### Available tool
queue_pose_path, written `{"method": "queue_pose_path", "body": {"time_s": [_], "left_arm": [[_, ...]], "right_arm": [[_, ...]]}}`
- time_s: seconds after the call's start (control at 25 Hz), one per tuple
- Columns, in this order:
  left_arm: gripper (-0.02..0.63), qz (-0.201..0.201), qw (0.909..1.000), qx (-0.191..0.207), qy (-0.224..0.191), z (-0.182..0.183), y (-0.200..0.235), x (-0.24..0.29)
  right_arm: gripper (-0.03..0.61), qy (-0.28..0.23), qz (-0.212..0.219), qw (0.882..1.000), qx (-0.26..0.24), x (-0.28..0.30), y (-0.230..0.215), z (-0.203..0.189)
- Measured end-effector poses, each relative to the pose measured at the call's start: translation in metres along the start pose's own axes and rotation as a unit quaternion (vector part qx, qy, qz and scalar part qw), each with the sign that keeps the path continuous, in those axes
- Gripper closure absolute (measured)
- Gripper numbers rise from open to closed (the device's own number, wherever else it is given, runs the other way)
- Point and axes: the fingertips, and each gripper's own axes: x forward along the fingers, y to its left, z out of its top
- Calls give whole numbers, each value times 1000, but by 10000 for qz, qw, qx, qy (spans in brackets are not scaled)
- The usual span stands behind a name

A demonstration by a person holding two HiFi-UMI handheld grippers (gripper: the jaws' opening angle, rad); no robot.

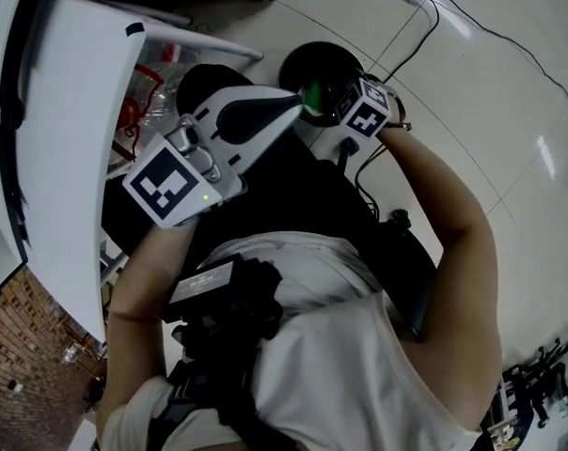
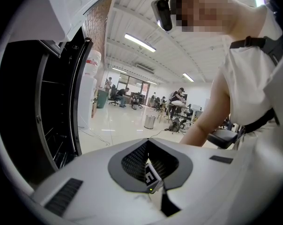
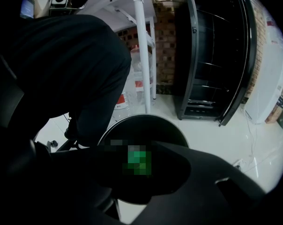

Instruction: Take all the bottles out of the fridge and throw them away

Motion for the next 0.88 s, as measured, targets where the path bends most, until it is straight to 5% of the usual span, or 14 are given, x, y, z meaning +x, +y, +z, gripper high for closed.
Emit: {"method": "queue_pose_path", "body": {"time_s": [0.2,0.32,0.6,0.88], "left_arm": [[614,26,10000,31,-49,2,-2,-6],[614,82,9999,51,-113,5,-2,-10],[614,217,9995,140,-206,26,-9,-24],[614,268,9986,411,-177,63,-28,-46]], "right_arm": [[455,-231,-127,9996,41,-15,-5,18],[573,-357,-338,9988,39,-26,-14,26],[574,-1256,-505,9895,510,-88,-27,82],[574,-3290,-560,9425,177,-235,-13,236]]}}
